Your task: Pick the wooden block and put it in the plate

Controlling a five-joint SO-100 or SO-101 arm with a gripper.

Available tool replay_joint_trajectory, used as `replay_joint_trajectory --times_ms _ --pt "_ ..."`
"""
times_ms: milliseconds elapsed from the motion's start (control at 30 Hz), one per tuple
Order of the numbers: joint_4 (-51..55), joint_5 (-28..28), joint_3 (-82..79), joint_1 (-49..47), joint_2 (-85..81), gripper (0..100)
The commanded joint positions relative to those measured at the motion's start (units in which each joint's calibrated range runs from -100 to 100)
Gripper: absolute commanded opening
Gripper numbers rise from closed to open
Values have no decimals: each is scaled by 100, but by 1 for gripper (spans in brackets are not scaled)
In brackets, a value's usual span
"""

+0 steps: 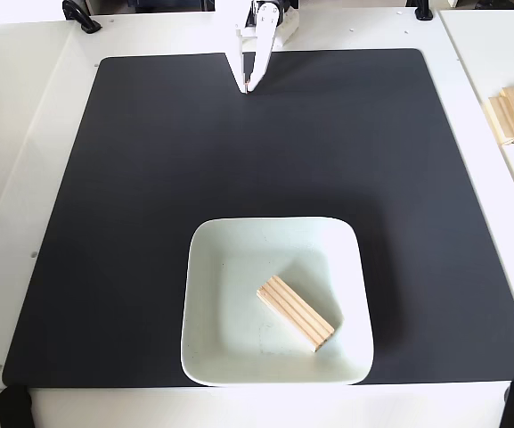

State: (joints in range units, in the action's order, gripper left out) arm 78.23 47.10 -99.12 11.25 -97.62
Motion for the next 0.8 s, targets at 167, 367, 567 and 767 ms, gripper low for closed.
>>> replay_joint_trajectory --times_ms 167,367,567,767 --pt "47 -12 -34 -16 16 1" --pt "47 -12 -34 -16 16 1" --pt "47 -12 -34 -16 16 1" --pt "47 -12 -34 -16 16 1"
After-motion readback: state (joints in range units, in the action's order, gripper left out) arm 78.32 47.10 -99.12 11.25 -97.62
